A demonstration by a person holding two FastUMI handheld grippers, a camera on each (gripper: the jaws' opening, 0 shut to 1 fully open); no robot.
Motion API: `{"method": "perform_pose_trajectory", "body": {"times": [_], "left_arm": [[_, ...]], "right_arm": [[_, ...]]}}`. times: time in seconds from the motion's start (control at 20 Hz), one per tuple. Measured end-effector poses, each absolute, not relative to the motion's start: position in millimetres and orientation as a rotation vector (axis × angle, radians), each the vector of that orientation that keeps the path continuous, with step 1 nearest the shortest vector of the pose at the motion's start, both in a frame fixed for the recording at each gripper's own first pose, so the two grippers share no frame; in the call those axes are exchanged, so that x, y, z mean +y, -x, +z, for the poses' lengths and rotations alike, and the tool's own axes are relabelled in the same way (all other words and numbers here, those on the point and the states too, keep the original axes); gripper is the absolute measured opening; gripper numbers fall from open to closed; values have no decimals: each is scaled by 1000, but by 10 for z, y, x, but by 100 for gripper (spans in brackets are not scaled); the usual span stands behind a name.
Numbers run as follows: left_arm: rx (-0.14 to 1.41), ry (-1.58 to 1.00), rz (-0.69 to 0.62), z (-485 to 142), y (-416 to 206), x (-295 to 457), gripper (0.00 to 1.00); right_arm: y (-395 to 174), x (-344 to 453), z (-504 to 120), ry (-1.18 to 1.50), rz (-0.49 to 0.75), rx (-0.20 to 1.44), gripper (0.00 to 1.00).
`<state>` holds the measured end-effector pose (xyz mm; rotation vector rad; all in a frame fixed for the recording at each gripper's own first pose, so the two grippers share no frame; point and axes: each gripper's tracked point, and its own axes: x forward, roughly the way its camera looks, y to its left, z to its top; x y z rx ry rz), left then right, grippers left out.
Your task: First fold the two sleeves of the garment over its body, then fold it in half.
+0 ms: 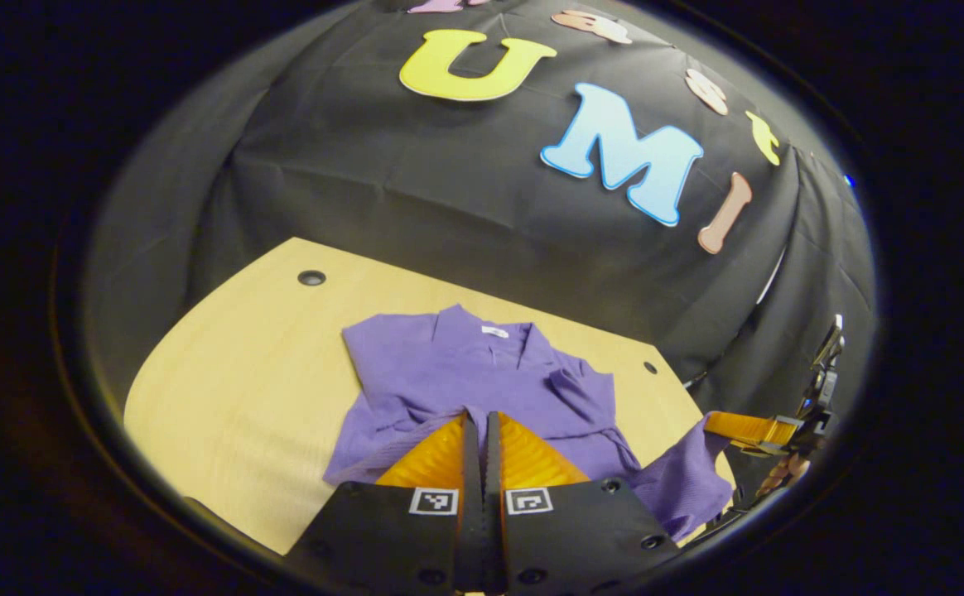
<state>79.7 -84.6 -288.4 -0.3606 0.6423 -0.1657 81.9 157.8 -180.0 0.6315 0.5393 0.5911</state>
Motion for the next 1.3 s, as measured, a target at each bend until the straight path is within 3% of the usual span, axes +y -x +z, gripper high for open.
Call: {"method": "perform_pose_trajectory", "body": {"times": [0.8, 1.0, 1.05, 1.1, 1.3], "left_arm": [[504, 252, -61, -2753, -2669, -588, 6], [512, 195, -42, -2921, -2938, -593, 6], [512, 182, -36, -2961, -2979, -582, 6], [513, 173, -27, -3014, -3021, -574, 6], [517, 137, 22, -3233, -3122, -493, 6]], "right_arm": [[-2754, 1956, -1509, -527, 598, 446, 7], [-3064, 2132, -1606, -504, 601, 451, 6], [-3116, 2167, -1646, -500, 602, 456, 10], [-3163, 2195, -1709, -495, 596, 462, 6], [-3358, 2232, -1987, -437, 552, 486, 7]]}}
